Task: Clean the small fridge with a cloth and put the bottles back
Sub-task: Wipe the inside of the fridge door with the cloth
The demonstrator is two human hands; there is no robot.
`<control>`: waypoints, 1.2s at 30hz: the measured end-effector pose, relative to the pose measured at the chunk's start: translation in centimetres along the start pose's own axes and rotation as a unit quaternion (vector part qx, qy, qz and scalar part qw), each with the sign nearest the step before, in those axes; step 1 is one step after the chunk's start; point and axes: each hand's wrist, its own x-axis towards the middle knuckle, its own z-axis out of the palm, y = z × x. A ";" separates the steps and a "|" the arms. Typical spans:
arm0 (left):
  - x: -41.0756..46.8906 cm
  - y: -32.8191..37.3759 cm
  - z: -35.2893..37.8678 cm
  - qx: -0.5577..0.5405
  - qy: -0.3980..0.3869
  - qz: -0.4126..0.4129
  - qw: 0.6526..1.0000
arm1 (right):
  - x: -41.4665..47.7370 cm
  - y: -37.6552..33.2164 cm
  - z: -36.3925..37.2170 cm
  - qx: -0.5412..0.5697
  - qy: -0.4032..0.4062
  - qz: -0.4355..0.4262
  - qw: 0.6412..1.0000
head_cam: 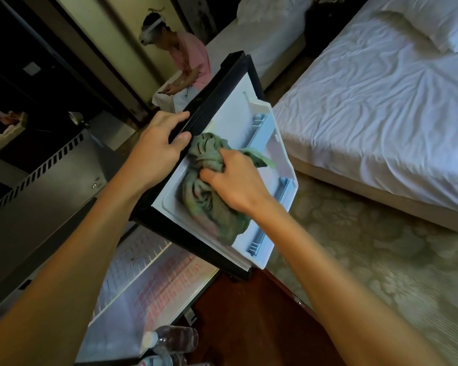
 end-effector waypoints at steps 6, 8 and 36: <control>-0.1 -0.3 -0.5 -0.004 -0.045 0.005 0.999 | 1.3 0.6 -1.6 -0.015 0.035 -0.013 0.999; 0.0 -0.7 -0.7 0.004 -0.059 0.010 0.998 | 2.1 0.8 -1.9 -0.006 0.111 -0.029 0.993; 0.4 -1.9 0.0 0.044 -0.022 0.008 0.999 | -2.7 3.1 2.9 -0.202 0.065 -0.188 0.959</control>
